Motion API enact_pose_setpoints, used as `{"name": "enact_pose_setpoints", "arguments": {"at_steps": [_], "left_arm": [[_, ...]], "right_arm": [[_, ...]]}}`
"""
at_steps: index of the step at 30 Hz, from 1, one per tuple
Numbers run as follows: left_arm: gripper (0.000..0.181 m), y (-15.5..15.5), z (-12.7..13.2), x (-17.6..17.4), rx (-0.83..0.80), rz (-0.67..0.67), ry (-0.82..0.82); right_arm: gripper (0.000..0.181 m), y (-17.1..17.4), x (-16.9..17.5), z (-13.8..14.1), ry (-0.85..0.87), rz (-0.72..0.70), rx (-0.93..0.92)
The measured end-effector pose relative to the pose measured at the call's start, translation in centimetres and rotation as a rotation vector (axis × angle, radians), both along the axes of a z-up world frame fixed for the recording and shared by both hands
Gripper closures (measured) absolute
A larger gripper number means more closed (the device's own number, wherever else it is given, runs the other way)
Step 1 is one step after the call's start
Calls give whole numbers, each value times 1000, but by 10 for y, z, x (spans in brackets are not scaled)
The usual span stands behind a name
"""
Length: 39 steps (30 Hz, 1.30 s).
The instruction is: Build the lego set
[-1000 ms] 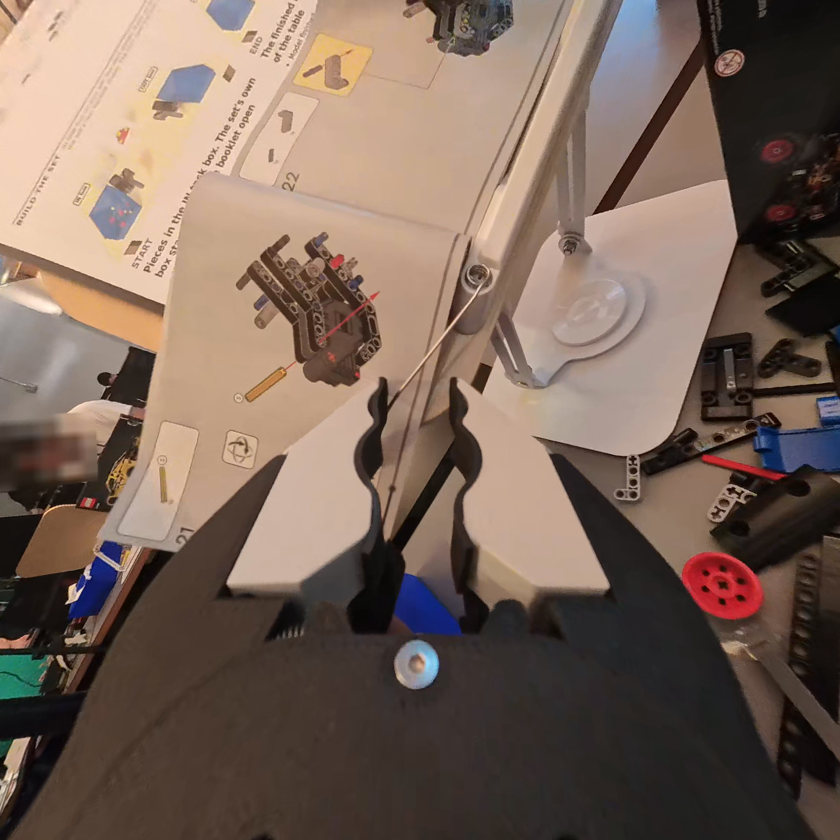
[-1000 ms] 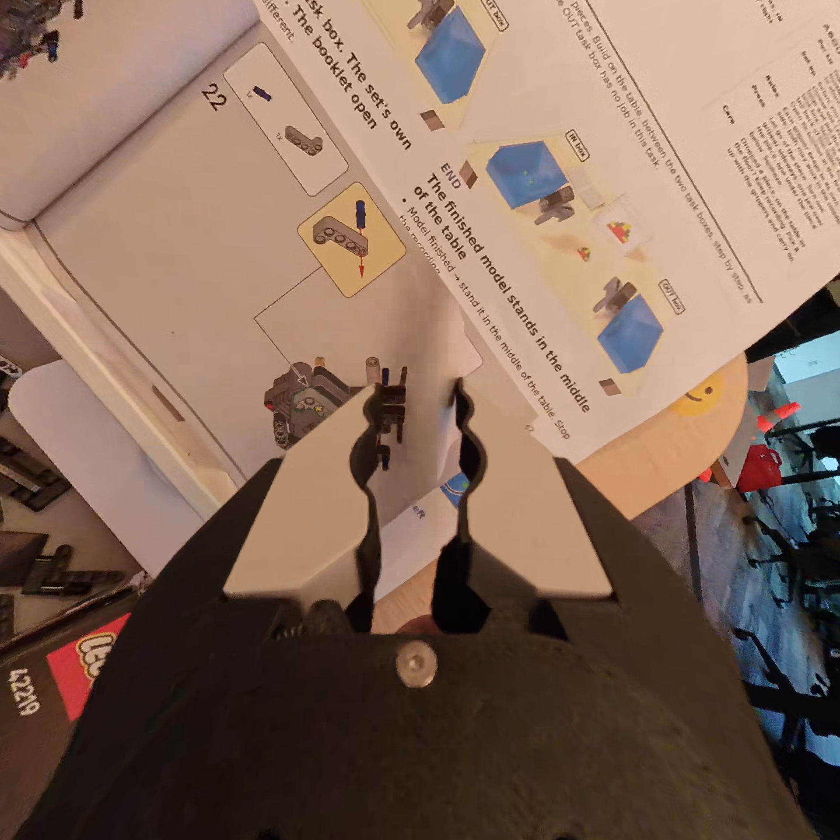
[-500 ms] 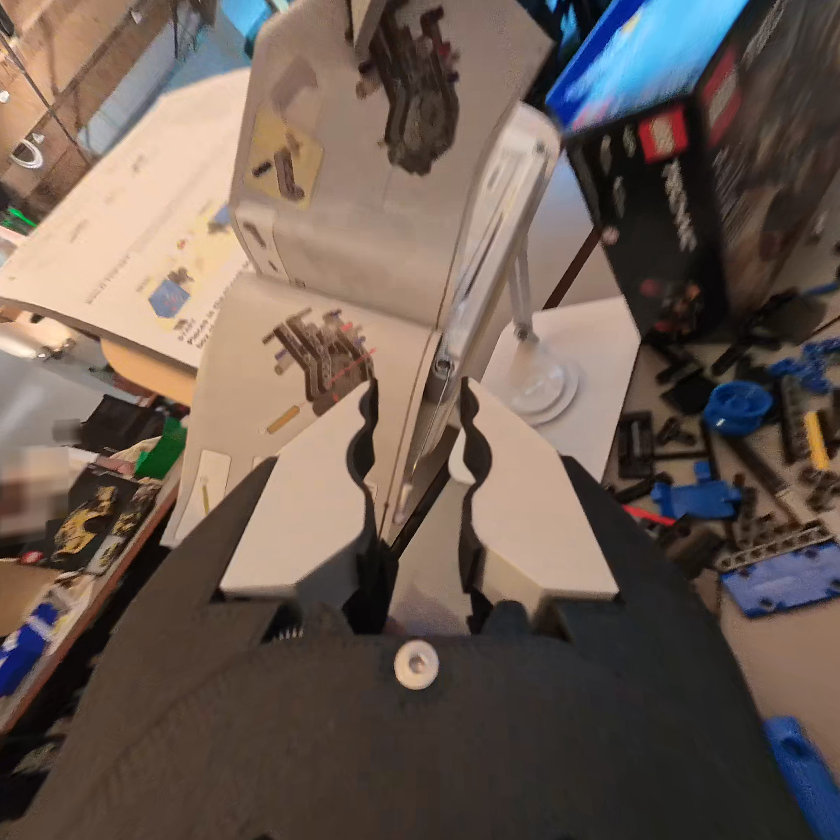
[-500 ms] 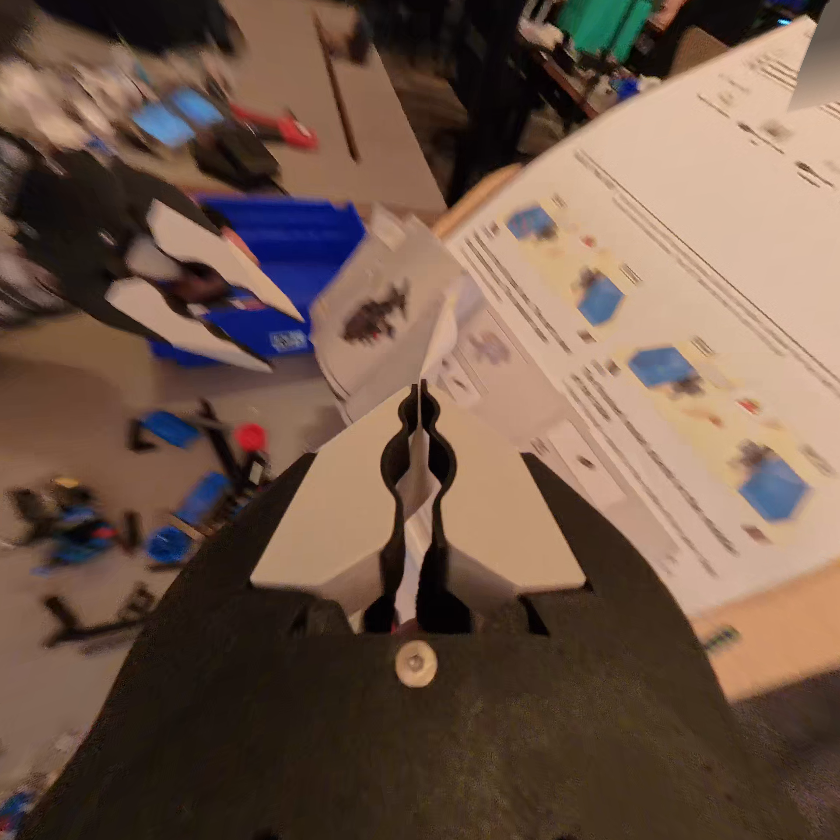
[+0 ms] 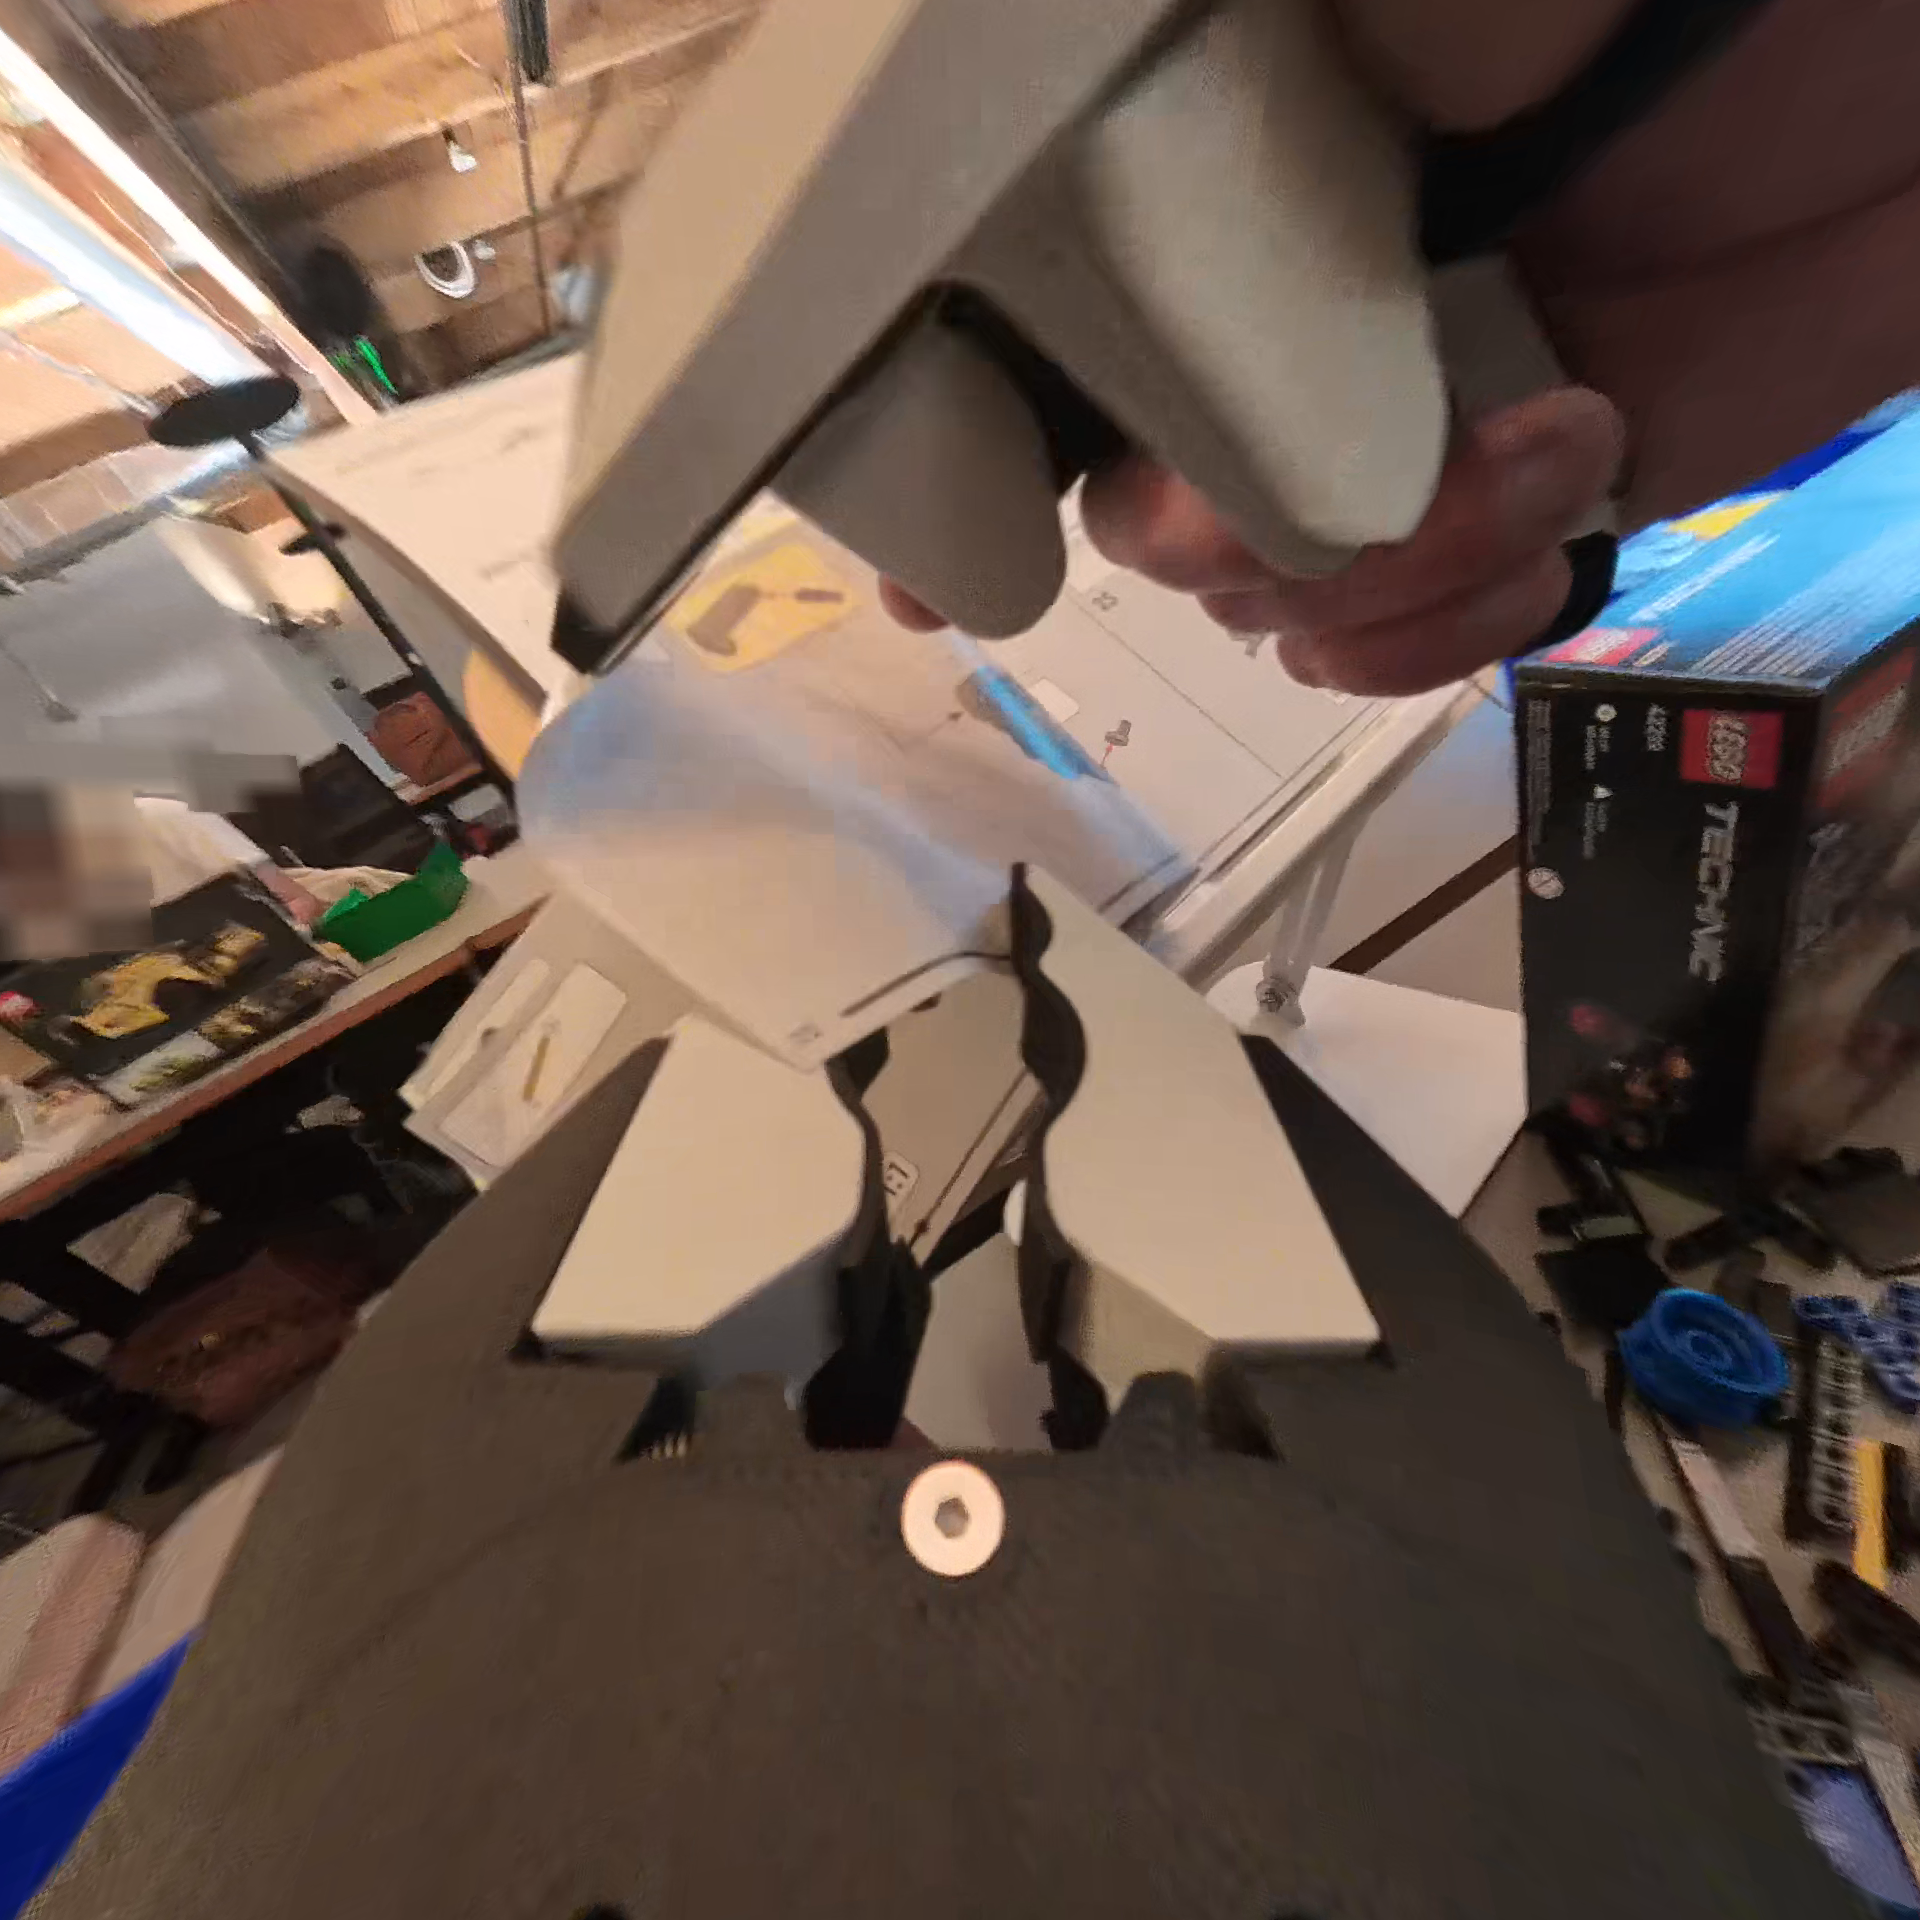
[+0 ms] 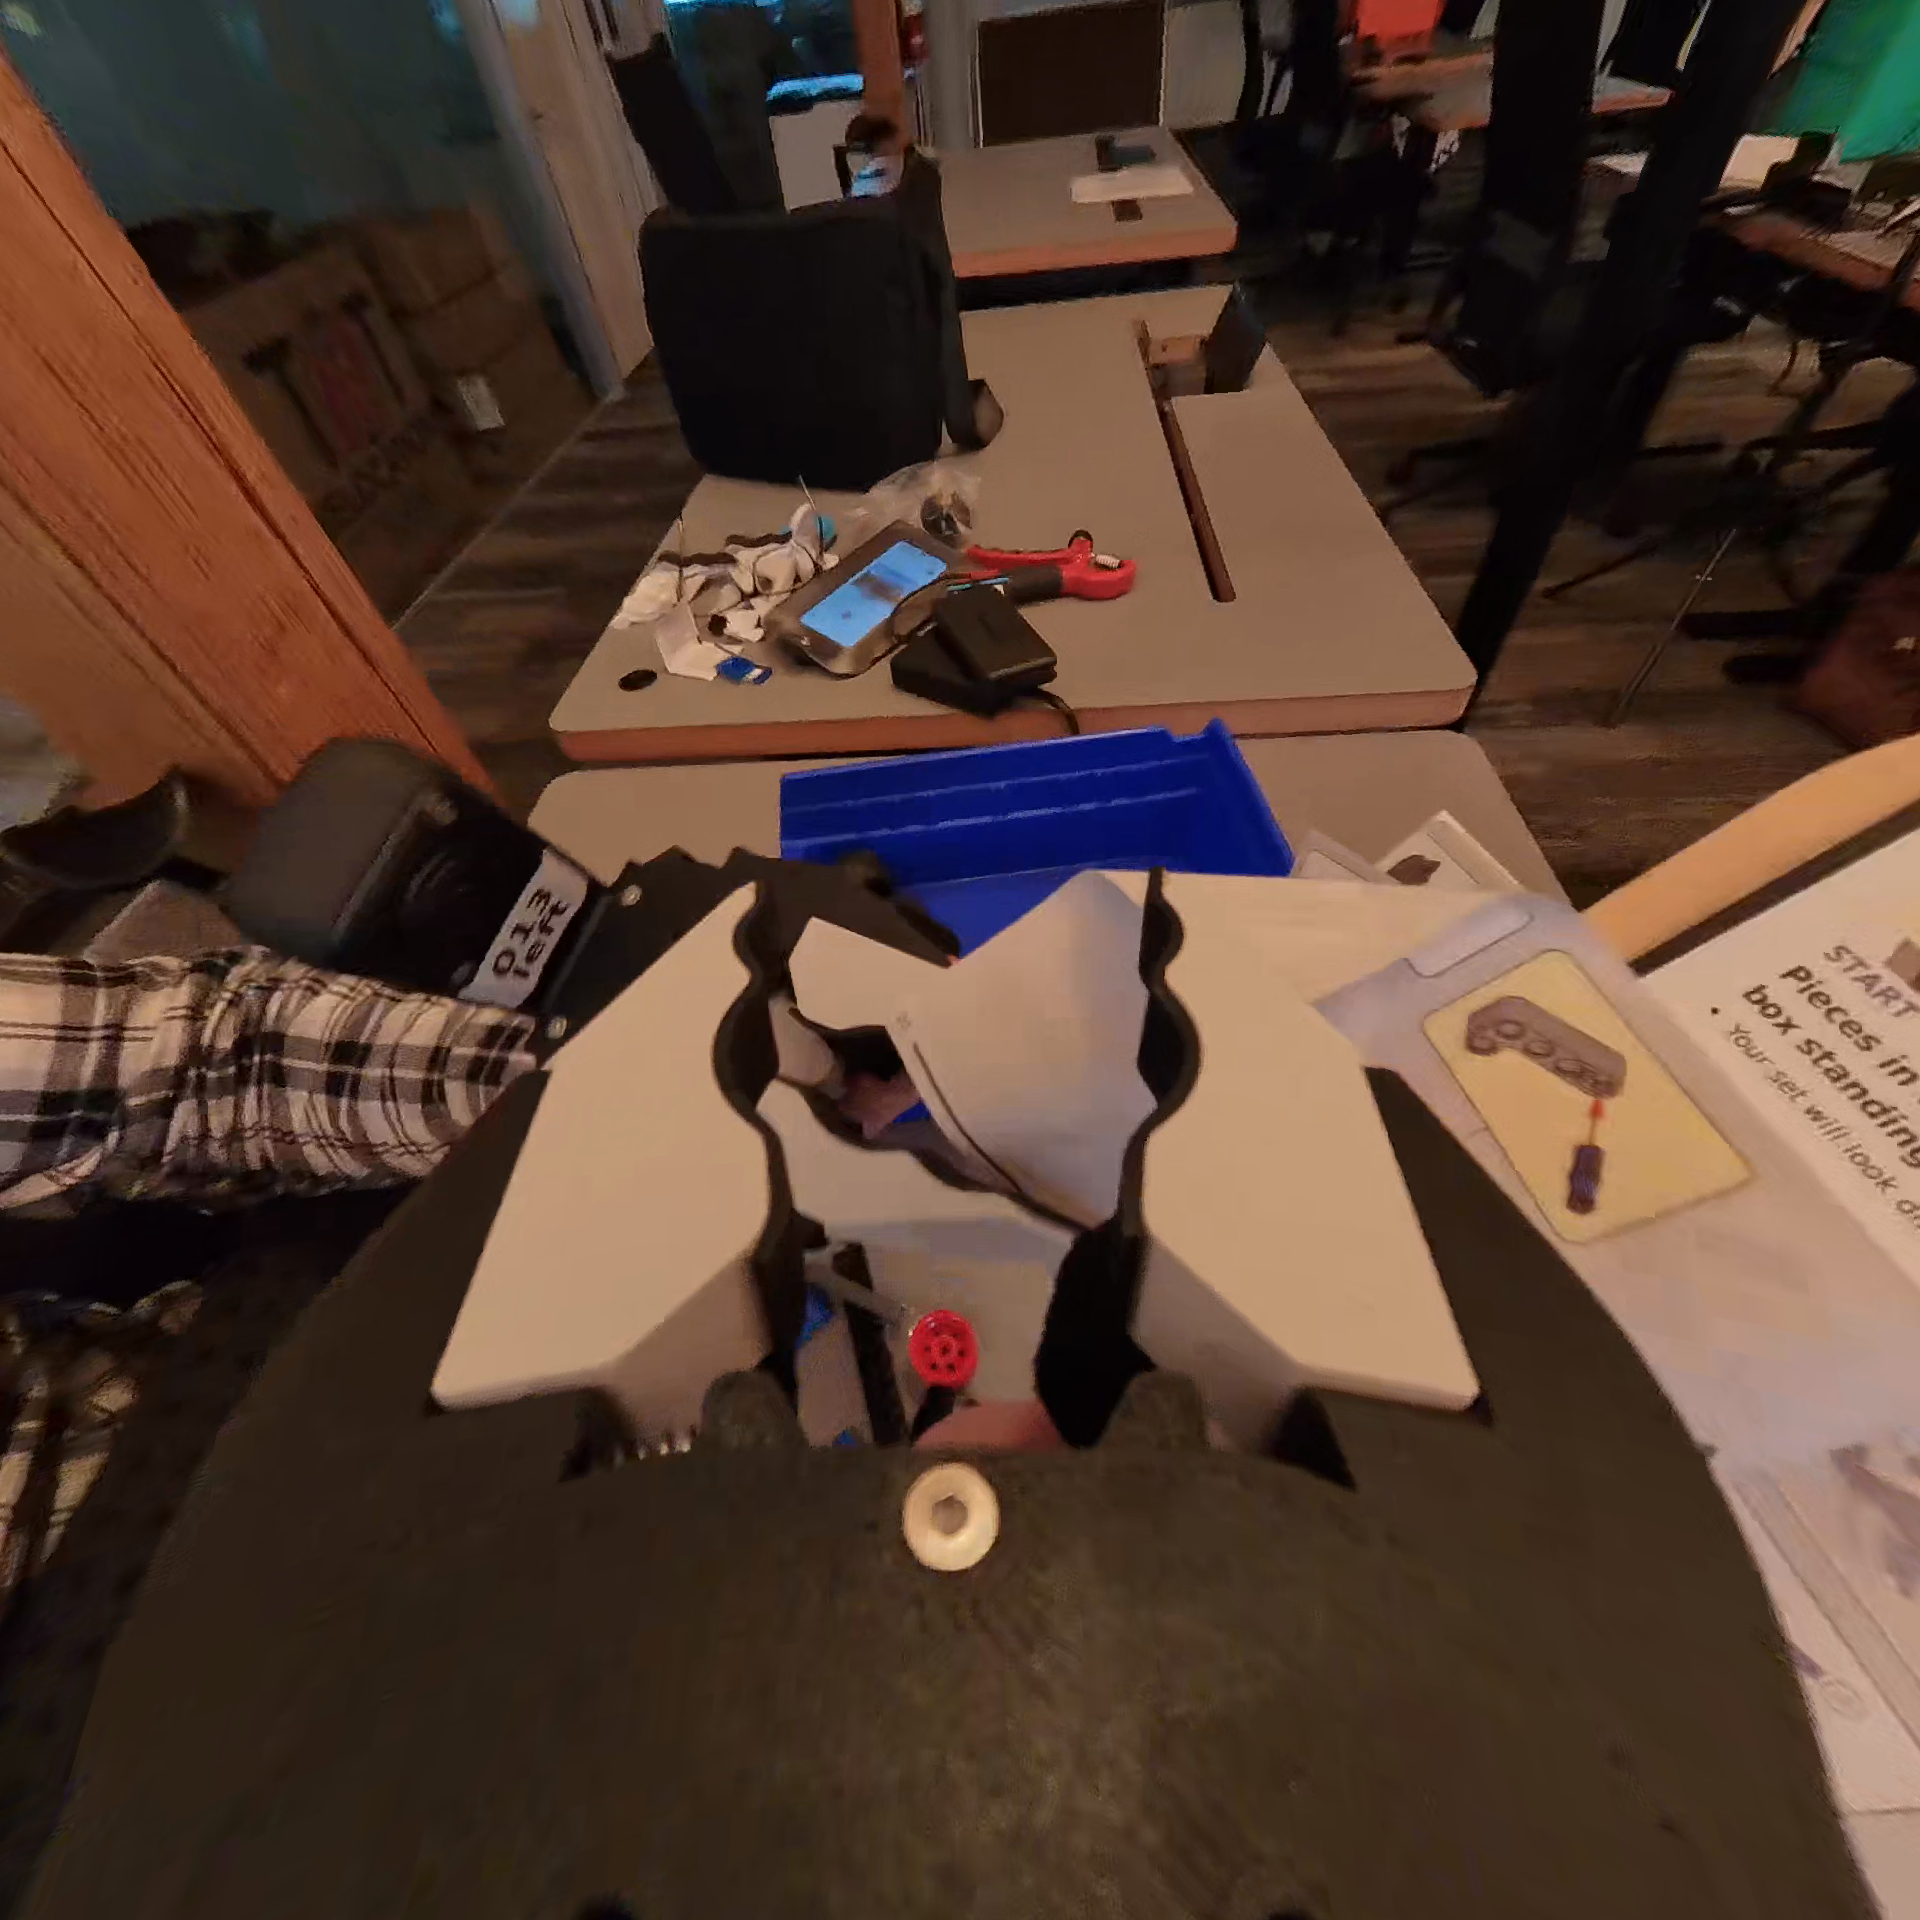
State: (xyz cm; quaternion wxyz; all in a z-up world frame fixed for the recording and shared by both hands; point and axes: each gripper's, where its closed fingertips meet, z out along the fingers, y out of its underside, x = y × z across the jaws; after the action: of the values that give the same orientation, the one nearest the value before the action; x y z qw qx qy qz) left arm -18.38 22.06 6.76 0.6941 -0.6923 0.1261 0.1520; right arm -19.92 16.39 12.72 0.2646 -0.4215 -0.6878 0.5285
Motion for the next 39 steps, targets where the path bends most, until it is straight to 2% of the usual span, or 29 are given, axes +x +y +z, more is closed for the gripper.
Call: {"name": "enact_pose_setpoints", "arguments": {"at_steps": [1, 4, 6, 10, 16, 22, 23, 27, 31, 39], "left_arm": [[172, -1, -3, -2, -9, -28, -50], [181, -7, -1, -10, 31, -104, -192], [181, -11, -2, -16, 36, -160, -287], [181, -19, -1, -24, 45, -257, -383], [181, -22, -8, -53, 48, -201, -462], [181, -16, -22, -67, 11, -151, -503], [181, -15, -21, -67, 16, -157, -527], [181, -13, -22, -75, 8, -140, -578], [181, -16, -22, -84, 5, -89, -547], [181, -12, -50, -104, -141, 18, -456]], "right_arm": [[111, 1, 0, 0, 6, -3, 9], [119, 14, 7, 6, 42, -54, 45], [131, 23, 19, 2, 54, -81, 166], [138, 40, 37, -26, 5, -140, 428], [137, 48, 33, -87, -113, -130, 791], [142, 50, 12, -125, -112, -115, 1076], [146, 51, 10, -131, -123, -114, 1103], [181, 58, 1, -147, -111, -134, 1249], [181, 57, 0, -137, -43, -176, 1196], [181, 52, 2, -123, 66, -211, 1024]]}}
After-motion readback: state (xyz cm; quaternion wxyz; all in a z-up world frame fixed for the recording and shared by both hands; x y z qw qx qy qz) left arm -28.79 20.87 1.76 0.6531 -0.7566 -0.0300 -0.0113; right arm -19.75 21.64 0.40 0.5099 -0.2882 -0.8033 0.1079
